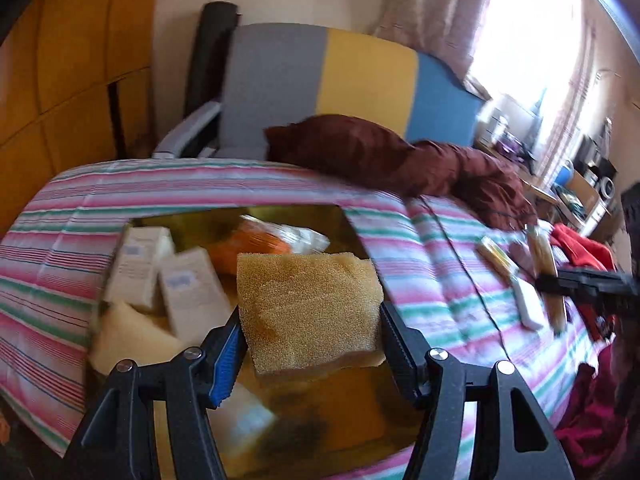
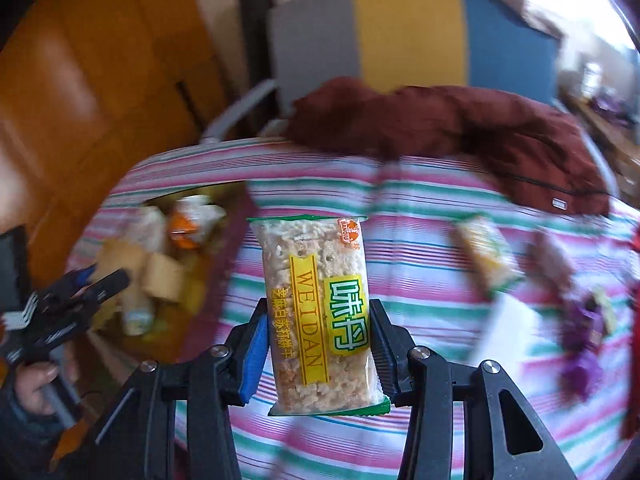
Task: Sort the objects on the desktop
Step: 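Carry both items to the gold tray and open the right tool to drop the bar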
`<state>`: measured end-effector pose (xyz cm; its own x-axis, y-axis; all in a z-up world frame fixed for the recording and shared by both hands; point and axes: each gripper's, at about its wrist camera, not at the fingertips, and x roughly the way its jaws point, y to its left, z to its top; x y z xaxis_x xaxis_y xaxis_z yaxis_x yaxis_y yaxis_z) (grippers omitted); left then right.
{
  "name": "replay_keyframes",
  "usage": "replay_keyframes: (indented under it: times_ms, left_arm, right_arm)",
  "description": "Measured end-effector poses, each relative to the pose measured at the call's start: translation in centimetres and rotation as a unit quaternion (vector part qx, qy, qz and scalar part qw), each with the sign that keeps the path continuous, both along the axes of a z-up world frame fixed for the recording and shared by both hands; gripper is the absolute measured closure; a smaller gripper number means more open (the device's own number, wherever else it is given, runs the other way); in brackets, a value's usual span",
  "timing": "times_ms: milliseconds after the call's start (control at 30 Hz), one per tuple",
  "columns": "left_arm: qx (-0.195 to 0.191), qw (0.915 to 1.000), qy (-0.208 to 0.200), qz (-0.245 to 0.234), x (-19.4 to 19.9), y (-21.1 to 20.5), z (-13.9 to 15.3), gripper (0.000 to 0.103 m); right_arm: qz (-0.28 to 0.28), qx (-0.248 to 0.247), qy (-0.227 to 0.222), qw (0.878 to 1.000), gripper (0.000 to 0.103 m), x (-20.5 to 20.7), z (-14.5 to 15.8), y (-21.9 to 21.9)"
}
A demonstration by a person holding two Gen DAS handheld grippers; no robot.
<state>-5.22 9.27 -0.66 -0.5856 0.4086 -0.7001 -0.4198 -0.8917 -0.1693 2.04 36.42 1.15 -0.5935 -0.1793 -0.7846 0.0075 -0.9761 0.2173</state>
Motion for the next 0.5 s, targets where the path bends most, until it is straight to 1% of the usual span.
replay_keyframes:
  times_ms: [133,300,433,500]
  left_arm:
    - [0.003,0.9995,-0.016,0.025,-2.6,-2.0,-0.2,0.040]
    - [0.007,0.9984,-0.035,0.044,-5.5,-3.2,-0.6,0.039]
    - [0.005,0.9974,-0.045,0.057,-7.7,-3.6,-1.1,0.038]
    - [0.006,0.9959,-0.054,0.072,-8.6,-3.9,-1.5,0.036]
  right_arm:
    - [0.040,-0.031,-0.007,0.999,0.056,-2.7,-0.6,-4.5]
    - [0.069,-0.047,-0.025,0.996,0.056,-6.1,-1.9,-8.7]
    - [0.067,-0.054,-0.037,0.996,0.056,-9.0,-3.0,-10.7]
    - [0.055,-0.060,-0.043,0.996,0.054,-10.4,-3.6,-11.1]
